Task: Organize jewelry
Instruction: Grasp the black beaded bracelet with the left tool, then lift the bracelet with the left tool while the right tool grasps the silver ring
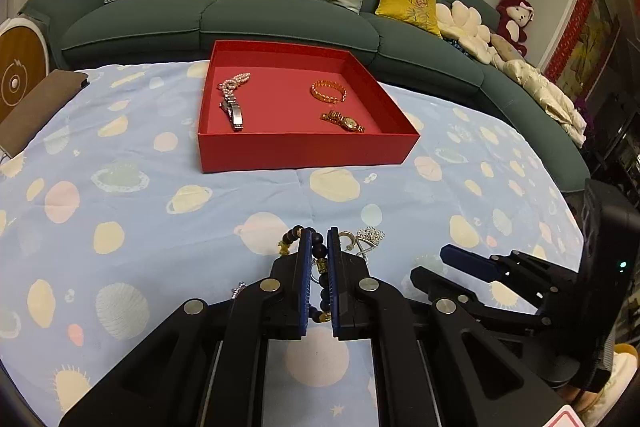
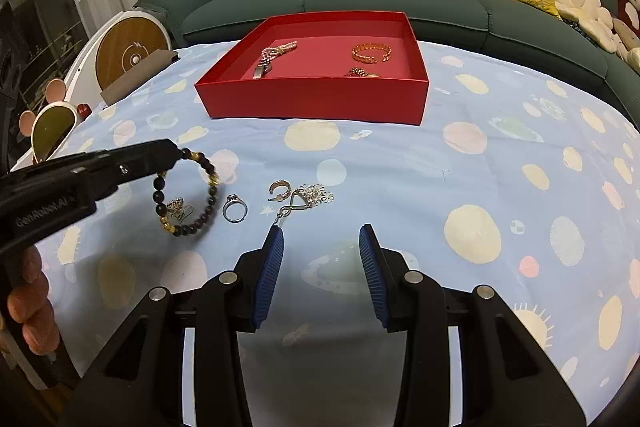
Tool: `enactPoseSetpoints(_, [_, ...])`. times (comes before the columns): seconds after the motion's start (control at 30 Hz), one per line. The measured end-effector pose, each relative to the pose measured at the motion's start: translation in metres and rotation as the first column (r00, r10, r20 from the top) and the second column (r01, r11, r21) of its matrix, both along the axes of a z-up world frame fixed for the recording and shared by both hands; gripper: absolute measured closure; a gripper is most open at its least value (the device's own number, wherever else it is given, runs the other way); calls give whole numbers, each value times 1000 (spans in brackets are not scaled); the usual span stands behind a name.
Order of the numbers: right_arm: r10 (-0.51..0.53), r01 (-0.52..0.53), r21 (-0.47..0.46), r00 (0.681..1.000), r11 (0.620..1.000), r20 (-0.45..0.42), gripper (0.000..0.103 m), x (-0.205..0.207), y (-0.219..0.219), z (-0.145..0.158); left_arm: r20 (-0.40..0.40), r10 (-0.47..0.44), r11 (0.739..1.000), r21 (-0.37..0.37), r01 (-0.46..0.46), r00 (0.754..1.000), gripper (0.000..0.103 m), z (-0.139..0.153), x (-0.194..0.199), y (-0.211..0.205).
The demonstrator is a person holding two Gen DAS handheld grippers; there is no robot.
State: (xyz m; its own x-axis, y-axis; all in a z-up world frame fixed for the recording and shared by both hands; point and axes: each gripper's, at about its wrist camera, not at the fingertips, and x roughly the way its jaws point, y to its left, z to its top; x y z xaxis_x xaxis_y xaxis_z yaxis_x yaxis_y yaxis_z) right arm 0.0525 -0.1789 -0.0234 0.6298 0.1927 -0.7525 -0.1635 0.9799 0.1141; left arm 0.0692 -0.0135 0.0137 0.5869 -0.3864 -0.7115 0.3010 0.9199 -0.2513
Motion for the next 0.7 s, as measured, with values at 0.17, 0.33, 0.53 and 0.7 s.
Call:
enactPoseSetpoints(0.17, [23,-23,-5,1000,1000,-2,65,1,11,-2,7,19,999,-34,-19,1000,98,13,-5,18])
enactPoseSetpoints(0.33, [48,-48,-11,999,999,-7,65,3,23,-5,9,41,999,-32,-41,999,98,17,-8,33])
enactPoseSetpoints(0.53, [68,-68,-16,998,998,-14,65,6,35,-10,-11,71,997,-39,-72,997,98,12,-5,51])
enactPoseSetpoints(0.7, [60,-60,-9,998,998,-13,66,14,37,-11,-12,85,995,-45,-85,996,98,12,-5,59])
